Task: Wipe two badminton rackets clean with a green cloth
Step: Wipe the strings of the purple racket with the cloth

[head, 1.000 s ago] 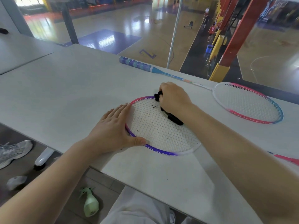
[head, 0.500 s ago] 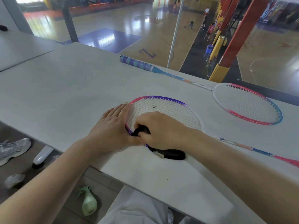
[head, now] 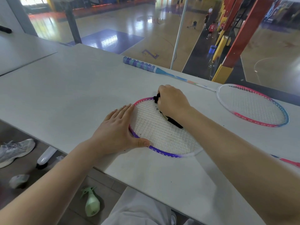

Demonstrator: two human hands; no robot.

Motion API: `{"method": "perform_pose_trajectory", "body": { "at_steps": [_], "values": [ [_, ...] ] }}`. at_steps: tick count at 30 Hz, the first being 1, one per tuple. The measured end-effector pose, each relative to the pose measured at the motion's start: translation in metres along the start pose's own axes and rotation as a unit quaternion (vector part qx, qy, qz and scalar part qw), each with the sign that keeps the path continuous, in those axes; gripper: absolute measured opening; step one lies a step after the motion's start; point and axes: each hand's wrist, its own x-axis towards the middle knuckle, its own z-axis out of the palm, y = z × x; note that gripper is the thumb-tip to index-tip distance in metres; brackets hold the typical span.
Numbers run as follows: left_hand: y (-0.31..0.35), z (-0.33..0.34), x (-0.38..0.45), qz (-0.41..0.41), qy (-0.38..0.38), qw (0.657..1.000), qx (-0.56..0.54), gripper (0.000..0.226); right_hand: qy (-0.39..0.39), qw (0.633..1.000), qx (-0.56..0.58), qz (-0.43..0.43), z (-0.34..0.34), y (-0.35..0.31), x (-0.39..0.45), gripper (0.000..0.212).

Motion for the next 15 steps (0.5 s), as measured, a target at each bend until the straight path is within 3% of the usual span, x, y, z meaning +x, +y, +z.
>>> {"method": "perform_pose_trajectory", "body": {
  "at_steps": [5, 7, 9, 11, 15],
  "values": [
    [0.001, -0.001, 0.000, 0.000, 0.009, 1.000, -0.013, 0.144, -0.048, 0.992, 0.072, -0.089, -0.008, -0.026, -0.039, 0.003],
    [0.004, -0.001, -0.001, -0.001, 0.022, 0.999, -0.032, 0.146, -0.075, 0.980, 0.109, -0.151, -0.013, -0.044, -0.060, 0.012],
    [0.007, 0.000, -0.003, -0.009, 0.034, 0.998, -0.048, 0.139, -0.109, 0.968, 0.136, -0.181, -0.015, -0.053, -0.071, 0.003],
    [0.007, -0.001, -0.002, -0.009, 0.032, 0.998, -0.051, 0.139, -0.123, 0.962, 0.152, -0.188, -0.017, -0.052, -0.070, 0.015],
    [0.002, -0.001, 0.000, -0.002, 0.019, 0.999, -0.041, 0.148, -0.071, 0.975, 0.119, -0.175, -0.012, -0.041, -0.053, 0.012]
  ]
}}
